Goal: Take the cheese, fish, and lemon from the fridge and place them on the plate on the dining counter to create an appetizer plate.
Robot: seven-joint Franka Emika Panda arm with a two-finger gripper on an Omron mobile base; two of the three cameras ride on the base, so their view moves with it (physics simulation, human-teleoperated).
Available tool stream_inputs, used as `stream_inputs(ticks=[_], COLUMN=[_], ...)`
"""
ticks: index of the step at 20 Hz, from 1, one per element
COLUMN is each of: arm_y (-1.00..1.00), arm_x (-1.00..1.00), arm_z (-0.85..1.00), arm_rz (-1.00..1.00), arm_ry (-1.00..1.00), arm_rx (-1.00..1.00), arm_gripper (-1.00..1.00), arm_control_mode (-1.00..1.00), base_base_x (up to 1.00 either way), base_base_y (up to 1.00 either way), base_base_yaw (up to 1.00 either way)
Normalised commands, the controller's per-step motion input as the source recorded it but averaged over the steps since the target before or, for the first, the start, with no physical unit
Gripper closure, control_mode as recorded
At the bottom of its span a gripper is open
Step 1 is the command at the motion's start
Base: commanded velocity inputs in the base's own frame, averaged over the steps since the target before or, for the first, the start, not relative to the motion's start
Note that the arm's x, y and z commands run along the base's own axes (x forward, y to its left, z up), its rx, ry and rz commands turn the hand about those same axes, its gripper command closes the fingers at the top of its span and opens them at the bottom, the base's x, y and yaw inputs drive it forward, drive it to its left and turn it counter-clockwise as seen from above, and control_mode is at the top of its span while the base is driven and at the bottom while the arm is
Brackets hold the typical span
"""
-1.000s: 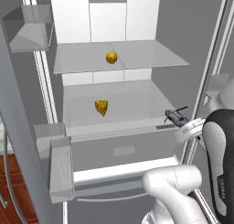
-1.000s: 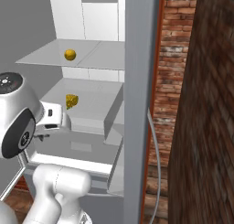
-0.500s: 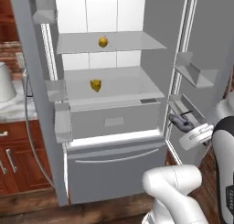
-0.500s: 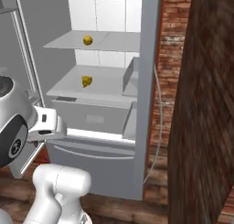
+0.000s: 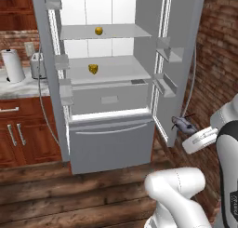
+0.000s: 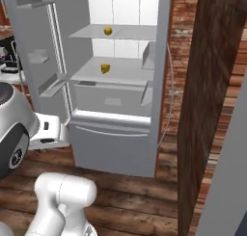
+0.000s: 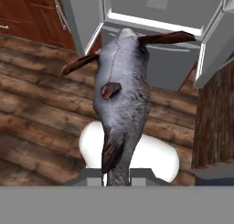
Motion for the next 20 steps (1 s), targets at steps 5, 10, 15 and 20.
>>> stream_inputs(ticks=[5,10,15,20], arm_y=[0.00,0.00,0.00,0.00], arm_x=[0.00,0.00,0.00,0.00], arm_z=[0.00,0.00,0.00,0.00], arm_rz=[0.00,0.00,0.00,0.00], arm_ry=[0.00,0.00,0.00,0.00], arm_rx=[0.00,0.00,0.00,0.00], arm_gripper=[1.00,1.00,1.00,1.00], arm_control_mode=[1.00,1.00,1.00,1.00], base_base_x=[-1.00,-1.00,-1.00,-1.00], base_base_y=[0.50,0.71,0.86,1.00], base_base_yaw=[0.00,0.00,0.00,0.00])
